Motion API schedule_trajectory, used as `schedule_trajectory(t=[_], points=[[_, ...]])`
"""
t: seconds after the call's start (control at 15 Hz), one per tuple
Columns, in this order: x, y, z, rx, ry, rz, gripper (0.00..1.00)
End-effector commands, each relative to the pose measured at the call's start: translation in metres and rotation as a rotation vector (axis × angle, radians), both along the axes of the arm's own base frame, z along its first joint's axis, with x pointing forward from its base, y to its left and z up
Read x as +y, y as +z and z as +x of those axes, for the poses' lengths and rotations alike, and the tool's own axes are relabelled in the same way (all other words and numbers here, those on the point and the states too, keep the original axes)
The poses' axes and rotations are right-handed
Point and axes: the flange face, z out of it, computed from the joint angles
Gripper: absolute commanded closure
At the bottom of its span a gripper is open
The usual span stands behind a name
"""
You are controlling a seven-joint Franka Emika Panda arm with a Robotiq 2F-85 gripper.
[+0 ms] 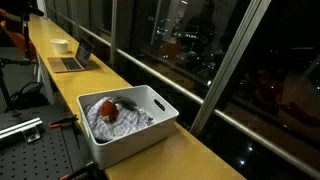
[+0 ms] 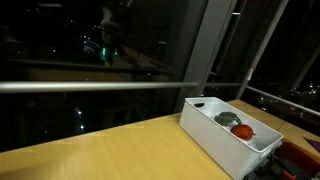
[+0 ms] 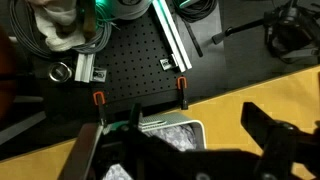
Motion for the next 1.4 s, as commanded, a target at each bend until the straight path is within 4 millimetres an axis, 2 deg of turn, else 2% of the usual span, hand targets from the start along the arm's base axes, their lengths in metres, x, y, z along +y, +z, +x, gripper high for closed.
schedule_trajectory(t=[0.0, 0.87, 1.33], points=[[0.000, 0.001, 0.000, 0.000, 0.000, 0.000, 0.00], [0.000, 0.001, 0.000, -0.002, 0.000, 0.000, 0.00], [0.027, -0.014, 0.045, -0.111, 0.075, -0.070, 0.00]])
